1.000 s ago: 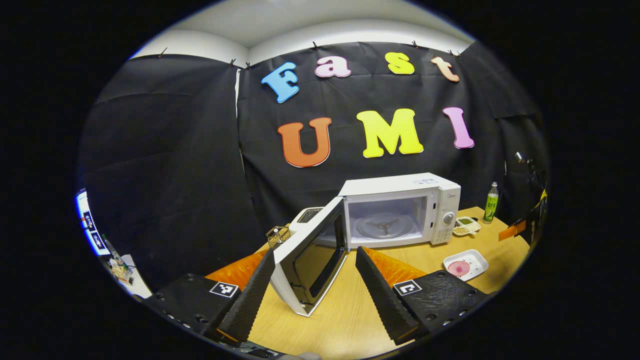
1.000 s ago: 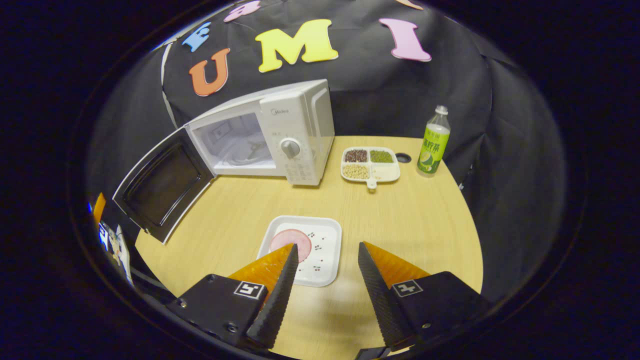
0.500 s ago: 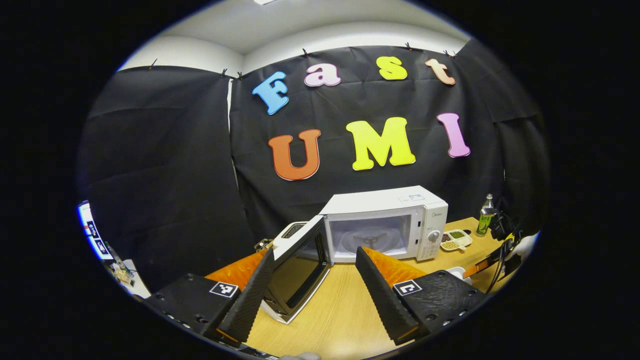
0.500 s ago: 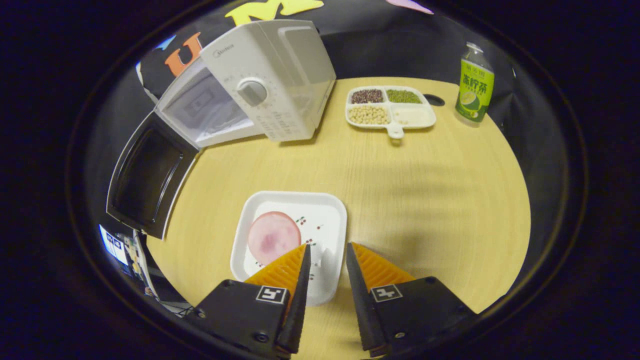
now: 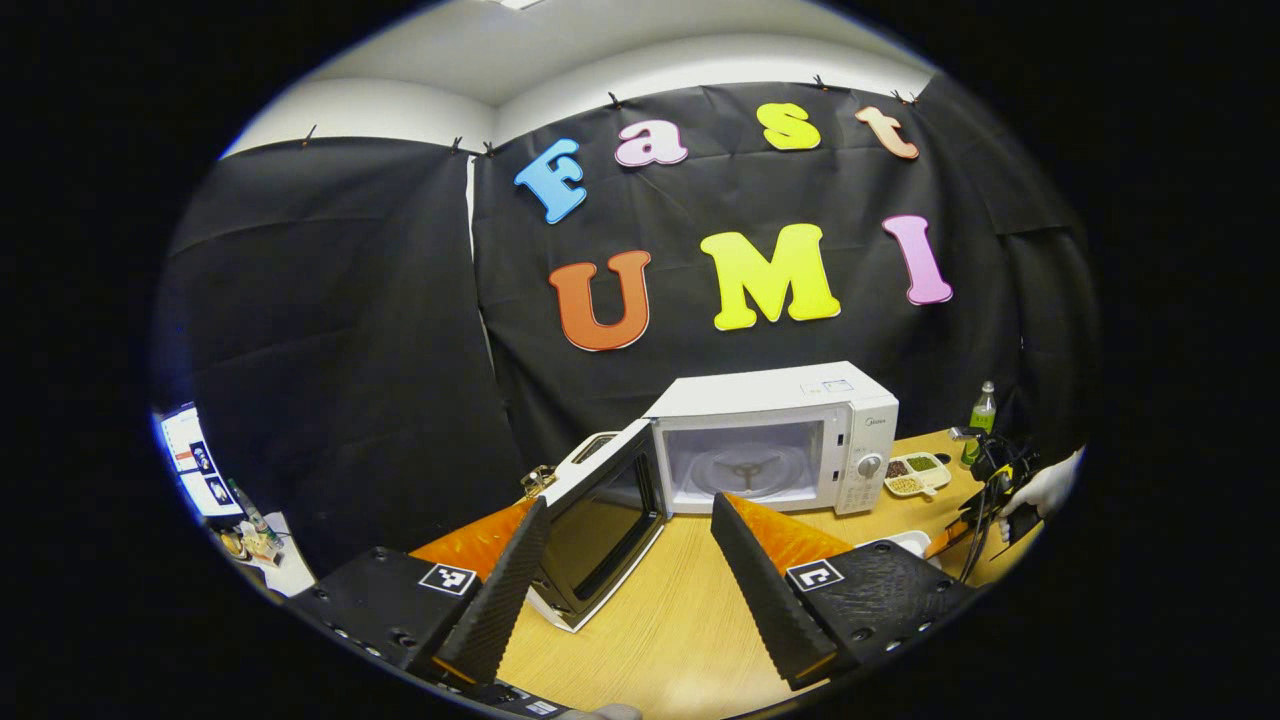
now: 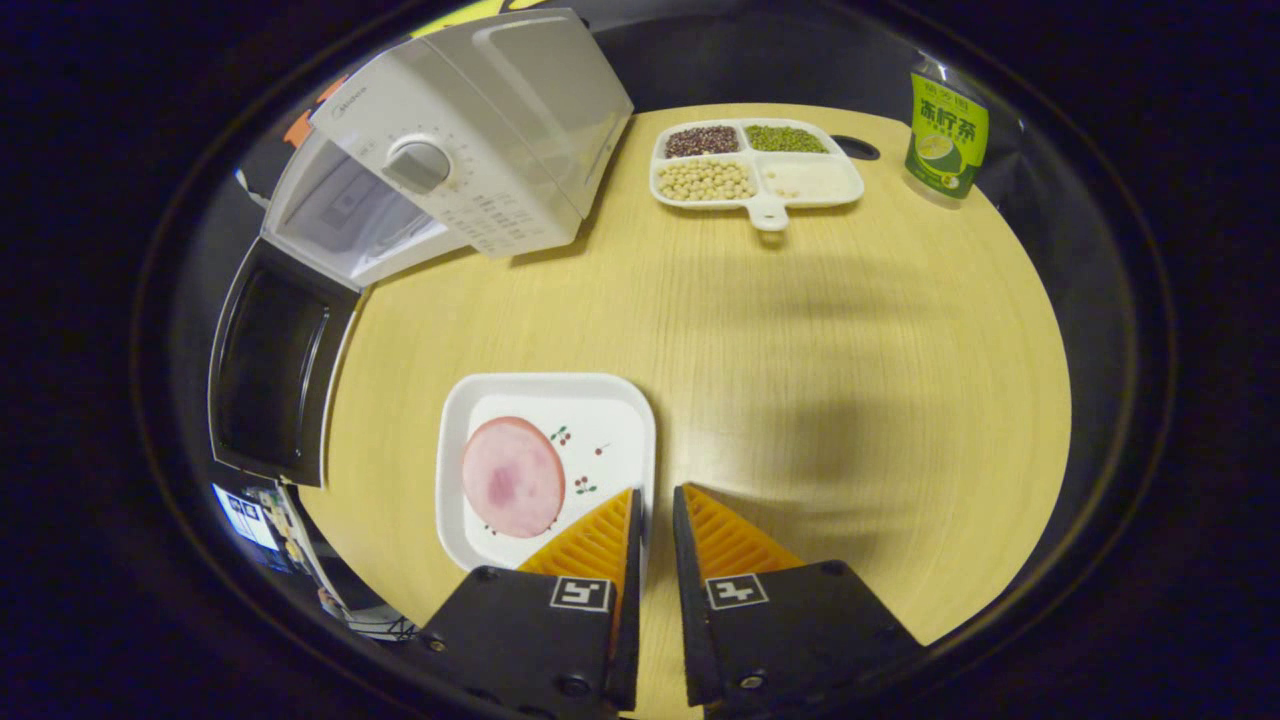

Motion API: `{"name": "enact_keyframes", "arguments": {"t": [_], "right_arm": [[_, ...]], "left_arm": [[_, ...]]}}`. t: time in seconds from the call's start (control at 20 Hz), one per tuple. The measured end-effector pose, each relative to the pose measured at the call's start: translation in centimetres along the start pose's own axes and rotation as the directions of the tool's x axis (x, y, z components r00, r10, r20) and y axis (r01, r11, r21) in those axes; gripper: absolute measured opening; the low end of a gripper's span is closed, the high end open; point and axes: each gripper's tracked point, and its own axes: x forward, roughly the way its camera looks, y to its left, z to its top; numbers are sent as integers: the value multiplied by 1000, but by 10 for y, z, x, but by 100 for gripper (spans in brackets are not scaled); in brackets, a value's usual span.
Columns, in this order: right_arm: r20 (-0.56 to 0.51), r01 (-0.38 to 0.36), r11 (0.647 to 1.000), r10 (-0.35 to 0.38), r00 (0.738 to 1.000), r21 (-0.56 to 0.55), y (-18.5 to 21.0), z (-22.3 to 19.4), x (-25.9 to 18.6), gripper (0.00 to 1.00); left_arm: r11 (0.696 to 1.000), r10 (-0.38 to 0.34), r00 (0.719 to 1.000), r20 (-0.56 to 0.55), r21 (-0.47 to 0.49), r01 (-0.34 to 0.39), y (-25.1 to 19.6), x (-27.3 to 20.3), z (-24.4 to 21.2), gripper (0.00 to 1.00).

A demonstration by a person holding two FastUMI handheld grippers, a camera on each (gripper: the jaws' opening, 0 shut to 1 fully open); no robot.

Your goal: Open the microwave oven with the left hand, put the food in, and close the microwave oven.

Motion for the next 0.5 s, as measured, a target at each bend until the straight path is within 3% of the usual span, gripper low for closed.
{"name": "enact_keyframes", "arguments": {"t": [0.05,0.1,0.15,0.2,0.25,0.5], "right_arm": [[-7,7,1000,-7,1000,1,0,0,0,9],[-10,14,1000,-14,1000,-7,0,0,1,17],[-13,18,1000,-18,1000,-13,0,0,1,8],[-15,22,1000,-22,1000,-16,0,1,1,7],[-17,28,1000,-28,999,-14,1,1,0,13],[-12,42,999,-42,999,6,2,1,1,7]], "left_arm": [[1000,0,1000,-2,-6,0,-1,-1,-1,96],[1000,2,1000,-4,-3,-2,1,-1,-2,96],[1000,5,1000,-3,4,-5,3,-2,-2,97],[1000,9,1000,7,11,-9,5,-1,0,96],[1000,10,1000,19,15,-10,7,-2,3,97],[1000,-17,999,31,-10,18,13,1,2,96]]}}
